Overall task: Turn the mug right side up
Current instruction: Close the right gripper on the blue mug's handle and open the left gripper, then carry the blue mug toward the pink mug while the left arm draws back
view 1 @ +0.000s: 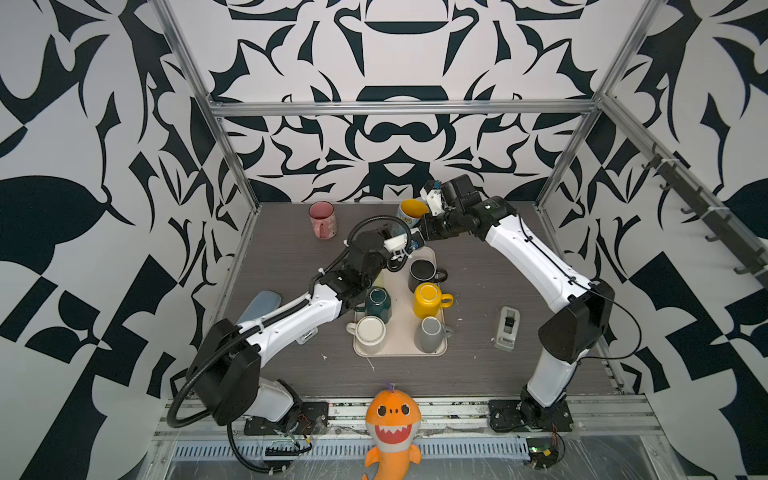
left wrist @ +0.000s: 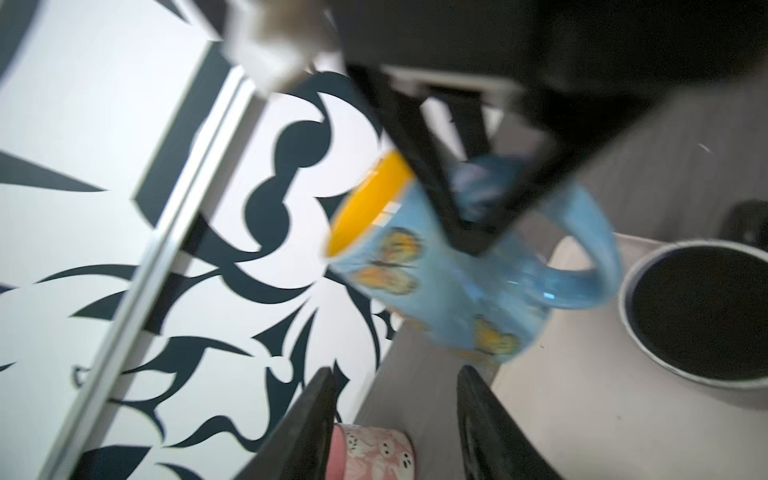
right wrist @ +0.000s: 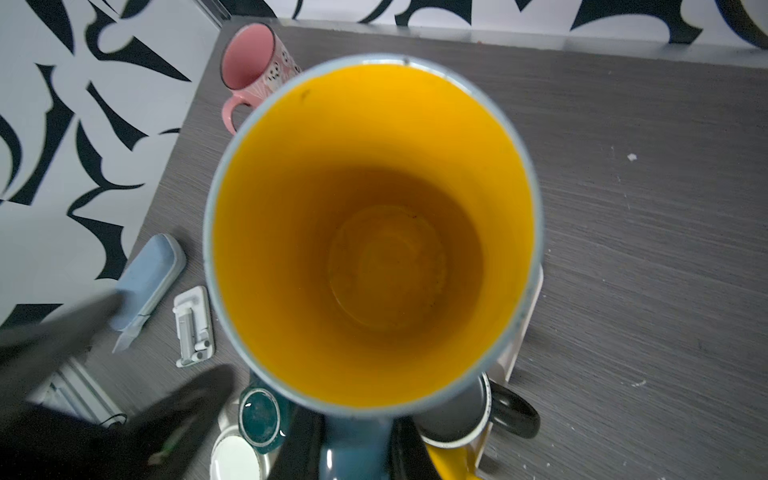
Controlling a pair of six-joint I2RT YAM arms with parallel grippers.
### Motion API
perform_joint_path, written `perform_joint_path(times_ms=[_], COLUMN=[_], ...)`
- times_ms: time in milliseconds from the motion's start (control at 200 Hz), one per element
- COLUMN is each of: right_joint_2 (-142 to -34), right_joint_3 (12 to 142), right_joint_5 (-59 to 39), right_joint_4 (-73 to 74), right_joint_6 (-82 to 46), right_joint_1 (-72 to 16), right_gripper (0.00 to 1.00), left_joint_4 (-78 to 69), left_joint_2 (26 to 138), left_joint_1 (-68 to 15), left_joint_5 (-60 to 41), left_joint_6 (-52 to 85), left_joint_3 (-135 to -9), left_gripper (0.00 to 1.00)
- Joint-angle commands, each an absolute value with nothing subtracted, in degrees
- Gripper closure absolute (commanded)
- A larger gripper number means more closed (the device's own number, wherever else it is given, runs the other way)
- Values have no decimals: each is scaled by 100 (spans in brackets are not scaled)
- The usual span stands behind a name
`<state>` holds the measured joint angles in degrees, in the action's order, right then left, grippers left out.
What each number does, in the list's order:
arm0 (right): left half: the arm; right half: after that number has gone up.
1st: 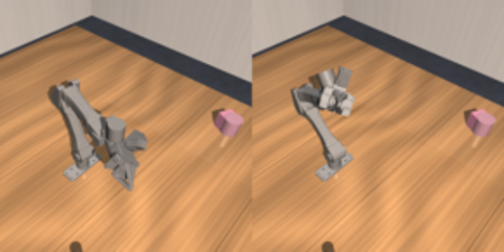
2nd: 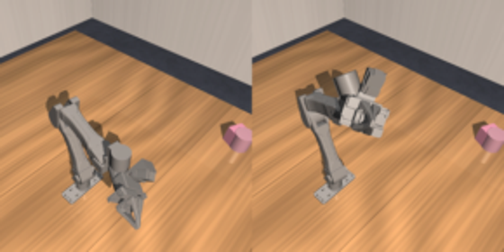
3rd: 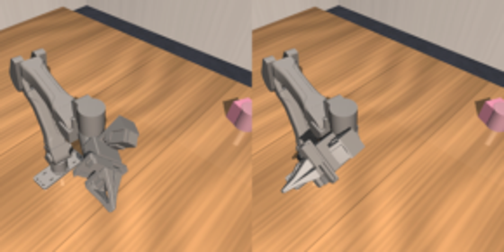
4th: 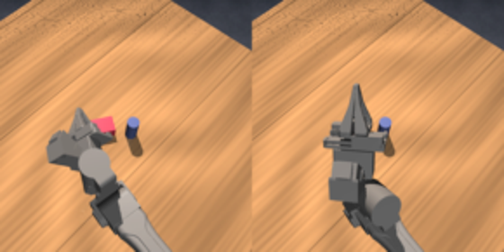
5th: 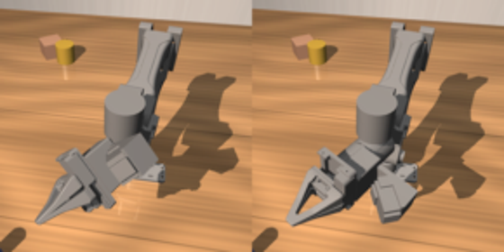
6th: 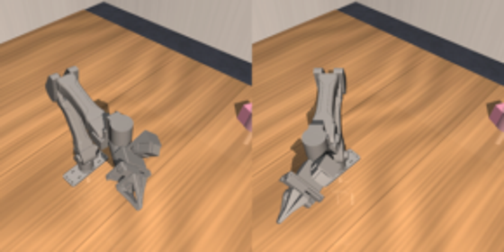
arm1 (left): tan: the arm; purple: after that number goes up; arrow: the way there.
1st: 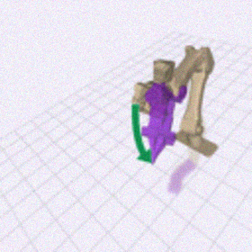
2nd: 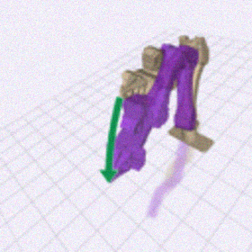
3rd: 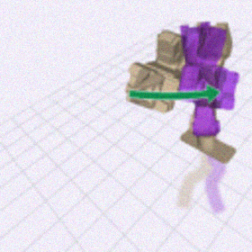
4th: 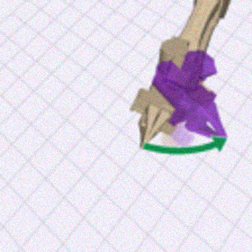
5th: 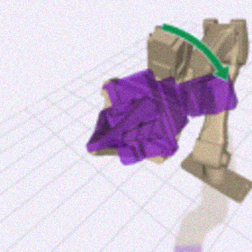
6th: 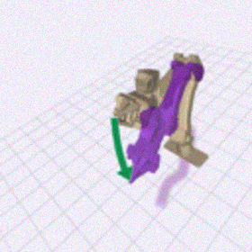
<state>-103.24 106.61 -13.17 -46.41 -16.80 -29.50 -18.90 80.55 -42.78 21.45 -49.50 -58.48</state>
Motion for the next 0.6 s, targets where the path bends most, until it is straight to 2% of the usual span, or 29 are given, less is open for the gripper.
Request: perform_joint_path(times_ms=[0, 200, 340, 600], right_joint_2=[-10289, -10543, -10788, -11543], right_joint_3=[11173, 11398, 11664, 12486], right_joint_5=[-1134, -1003, -821, -390], right_joint_4=[-4133, -3867, -3727, -3738], right_joint_6=[-1723, -1821, -1805, -1670], right_joint_1=[-2978, -2988, -3073, -3384], right_gripper=[100, 100, 100, 100], left_joint_4=[-2473, -2297, -2066, -681], left_joint_2=[7621, 7128, 6930, 6758], left_joint_1=[-4248, -4212, -4017, -3376], left_joint_5=[2504, 2734, 2902, 2880], left_joint_6=[-4786, -4579, -3853, -2064], left_joint_3=[-5716, -5503, -5509, -5977], left_gripper=[48, 48, 46, 46])
